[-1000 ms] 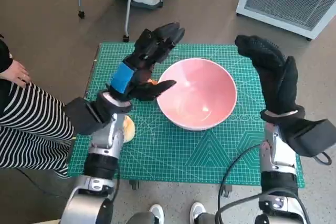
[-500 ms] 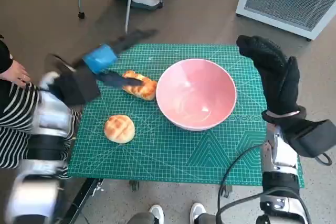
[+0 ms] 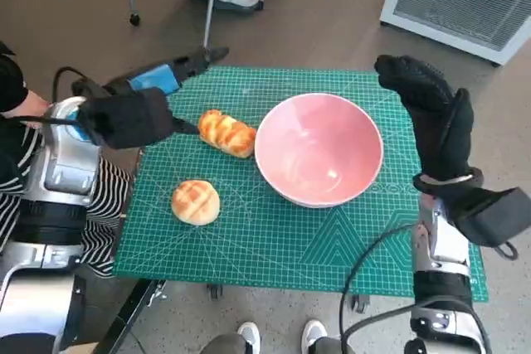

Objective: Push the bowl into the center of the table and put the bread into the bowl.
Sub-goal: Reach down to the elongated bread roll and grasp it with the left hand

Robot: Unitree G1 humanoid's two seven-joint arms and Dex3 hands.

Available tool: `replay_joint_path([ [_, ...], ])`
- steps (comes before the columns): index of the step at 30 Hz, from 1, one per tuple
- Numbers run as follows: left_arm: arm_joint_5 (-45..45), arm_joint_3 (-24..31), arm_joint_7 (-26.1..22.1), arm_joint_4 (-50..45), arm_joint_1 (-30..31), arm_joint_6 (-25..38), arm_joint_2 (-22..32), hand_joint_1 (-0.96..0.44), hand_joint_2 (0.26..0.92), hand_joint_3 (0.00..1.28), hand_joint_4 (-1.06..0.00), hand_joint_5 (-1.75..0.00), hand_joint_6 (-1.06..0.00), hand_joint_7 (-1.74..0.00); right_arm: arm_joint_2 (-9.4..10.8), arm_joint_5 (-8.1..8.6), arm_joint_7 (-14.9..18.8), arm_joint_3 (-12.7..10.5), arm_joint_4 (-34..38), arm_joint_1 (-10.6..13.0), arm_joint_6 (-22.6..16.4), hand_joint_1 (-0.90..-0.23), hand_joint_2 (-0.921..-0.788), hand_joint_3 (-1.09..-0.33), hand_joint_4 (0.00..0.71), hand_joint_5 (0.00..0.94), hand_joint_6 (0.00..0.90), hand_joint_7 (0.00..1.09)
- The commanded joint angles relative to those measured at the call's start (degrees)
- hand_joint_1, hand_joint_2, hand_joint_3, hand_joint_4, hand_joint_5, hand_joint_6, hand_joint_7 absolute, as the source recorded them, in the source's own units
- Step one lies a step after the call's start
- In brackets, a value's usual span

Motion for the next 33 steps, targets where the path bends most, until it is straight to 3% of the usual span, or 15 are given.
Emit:
replay_joint_path([
  [1,2.0,-2.4,-0.7,2.2,-3.4,1.0,-0.7,0.12,0.770,0.07,0.00,0.00,-0.07,-0.10,0.6,-0.46,-1.0,0.5,0.6,0.7,1.0,-0.760,-0.921,-0.761,0.151,0.006,0.109,0.41],
  [14,6.8,-8.3,0.5,17.0,-10.7,0.0,-5.1,0.13,0.750,0.08,0.00,0.00,-0.11,-0.08,0.9,0.62,-0.8,0.4,0.4,1.1,1.8,-0.758,-0.921,-0.763,0.147,0.002,0.101,0.42],
  [33,15.1,-16.1,8.4,38.3,-18.1,0.7,-11.5,0.00,0.707,0.11,-0.05,-0.01,-0.18,-0.03,1.5,1.31,-0.8,0.3,-1.3,2.4,2.5,-0.752,-0.921,-0.763,0.146,0.001,0.092,0.44],
])
